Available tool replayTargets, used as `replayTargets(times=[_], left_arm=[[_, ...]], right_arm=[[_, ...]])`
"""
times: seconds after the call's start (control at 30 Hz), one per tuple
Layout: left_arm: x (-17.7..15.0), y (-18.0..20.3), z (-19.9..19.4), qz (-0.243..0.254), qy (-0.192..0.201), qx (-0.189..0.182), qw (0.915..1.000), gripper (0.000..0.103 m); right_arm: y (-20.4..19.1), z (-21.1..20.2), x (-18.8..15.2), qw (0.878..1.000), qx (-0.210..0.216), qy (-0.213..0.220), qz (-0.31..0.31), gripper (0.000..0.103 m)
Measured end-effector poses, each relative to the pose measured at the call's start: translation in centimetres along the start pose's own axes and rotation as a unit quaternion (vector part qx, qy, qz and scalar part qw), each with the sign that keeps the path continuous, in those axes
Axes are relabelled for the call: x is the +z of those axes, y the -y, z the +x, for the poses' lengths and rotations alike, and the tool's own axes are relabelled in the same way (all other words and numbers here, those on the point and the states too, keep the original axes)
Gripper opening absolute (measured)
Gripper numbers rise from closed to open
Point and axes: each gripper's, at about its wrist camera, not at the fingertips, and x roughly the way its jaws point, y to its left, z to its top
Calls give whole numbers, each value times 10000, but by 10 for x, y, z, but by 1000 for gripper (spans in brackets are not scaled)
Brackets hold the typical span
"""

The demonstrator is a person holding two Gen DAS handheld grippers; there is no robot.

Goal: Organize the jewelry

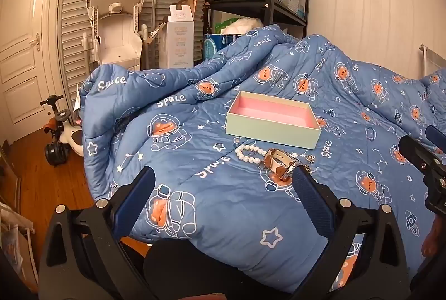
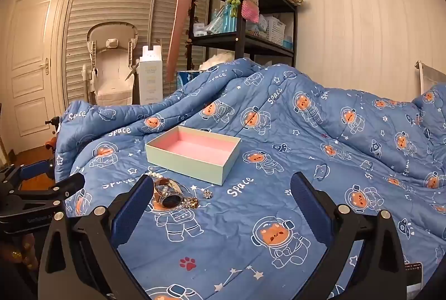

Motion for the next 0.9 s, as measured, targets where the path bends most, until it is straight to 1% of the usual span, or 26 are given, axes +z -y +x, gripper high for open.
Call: replayTargets(times=[0.77,0.9], left_arm=[[0,0,0,-7,-34,-4,10000,97],[-4,-2,3,-5,-34,-3,10000,97]], right_arm=[[-1,0,-1,10000,-7,-41,-10,96],[1,1,-2,10000,-11,-48,-9,96]])
